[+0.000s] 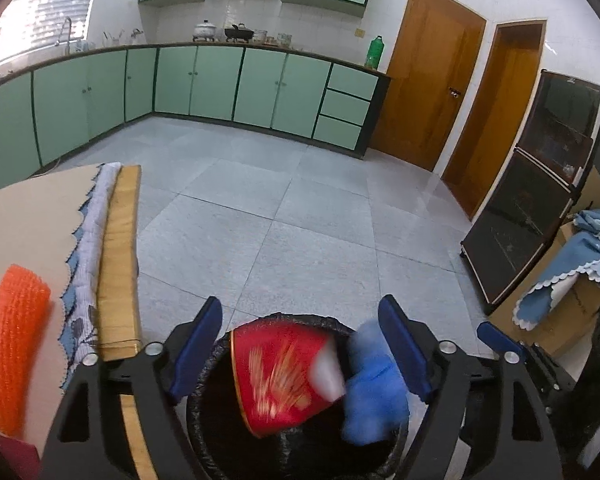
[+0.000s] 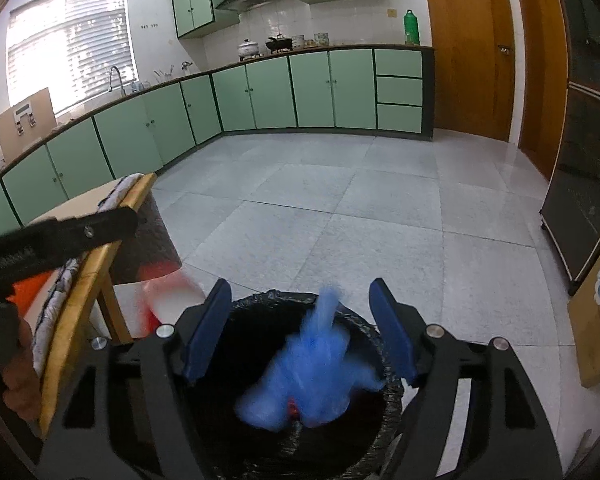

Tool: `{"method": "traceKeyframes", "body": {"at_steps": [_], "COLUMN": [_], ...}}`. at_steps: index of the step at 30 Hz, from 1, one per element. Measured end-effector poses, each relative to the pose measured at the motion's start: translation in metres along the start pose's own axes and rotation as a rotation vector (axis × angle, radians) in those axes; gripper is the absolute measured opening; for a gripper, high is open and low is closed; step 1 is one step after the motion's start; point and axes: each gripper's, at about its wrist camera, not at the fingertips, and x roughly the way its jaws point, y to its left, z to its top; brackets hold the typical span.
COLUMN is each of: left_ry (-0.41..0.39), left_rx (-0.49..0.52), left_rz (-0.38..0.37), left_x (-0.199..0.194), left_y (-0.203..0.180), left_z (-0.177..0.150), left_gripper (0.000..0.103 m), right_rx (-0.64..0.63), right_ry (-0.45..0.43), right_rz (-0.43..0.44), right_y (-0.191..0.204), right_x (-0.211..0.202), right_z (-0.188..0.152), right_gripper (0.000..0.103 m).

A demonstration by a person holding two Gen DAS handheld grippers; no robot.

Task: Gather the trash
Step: 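Drop the red packet into the bin with the left tool while the right drops the blue bag, then move both tools back over the table toward the remaining trash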

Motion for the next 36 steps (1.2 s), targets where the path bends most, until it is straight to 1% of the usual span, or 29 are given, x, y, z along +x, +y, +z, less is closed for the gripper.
{"method": "traceKeyframes", "body": {"at_steps": [3, 8, 10, 14, 15, 17, 20, 23, 25, 28, 34, 36], "left_ry": [-0.003, -0.037, -0.063, -0.112, -0.130, -0.160, -0.204, -0.233, -0.250, -0.266, -0.279, -0.274], "left_rx": [-0.007, -0.001, 0.003, 0.001, -0.003, -0.006, -0.019, -0.044, -0.054, -0.063, -0.106, -0.119], "left_rz": [-0.007, 0.008, 0.027, 0.072, 0.088, 0.123, 0.198, 0.256, 0.310, 0.389, 0.513, 0.541], "left_x": [-0.003, -0.019, -0.032, -0.062, -0.073, -0.090, -0.122, -0.147, -0.166, -0.190, -0.227, -0.236], "left_y": [0.001, 0.002, 0.003, 0.016, 0.021, 0.031, 0.052, 0.073, 0.090, 0.114, 0.159, 0.171], "left_z": [0.001, 0.004, 0.006, 0.007, 0.007, 0.006, 0.003, -0.003, -0.008, -0.014, -0.031, -0.038], "left_gripper": [0.081, 0.081, 0.082, 0.086, 0.088, 0.090, 0.090, 0.090, 0.090, 0.090, 0.090, 0.090], "right_rx": [0.002, 0.004, 0.001, -0.004, -0.005, -0.002, -0.017, -0.043, -0.055, -0.069, -0.105, -0.124], "right_ry": [0.002, -0.027, -0.043, -0.090, -0.097, -0.115, -0.135, -0.158, -0.169, -0.177, -0.168, -0.166], "right_rz": [-0.010, -0.025, -0.026, -0.009, -0.004, 0.020, 0.050, 0.077, 0.099, 0.138, 0.205, 0.221], "right_y": [0.001, -0.001, 0.001, 0.015, 0.018, 0.028, 0.049, 0.074, 0.087, 0.112, 0.157, 0.172], "right_x": [-0.001, -0.012, -0.018, -0.040, -0.044, -0.054, -0.065, -0.074, -0.079, -0.082, -0.084, -0.084], "right_z": [-0.001, 0.003, 0.005, 0.011, 0.012, 0.015, 0.022, 0.026, 0.028, 0.029, 0.027, 0.025], "right_gripper": [0.072, 0.082, 0.087, 0.093, 0.096, 0.096, 0.097, 0.097, 0.097, 0.097, 0.097, 0.097]}}
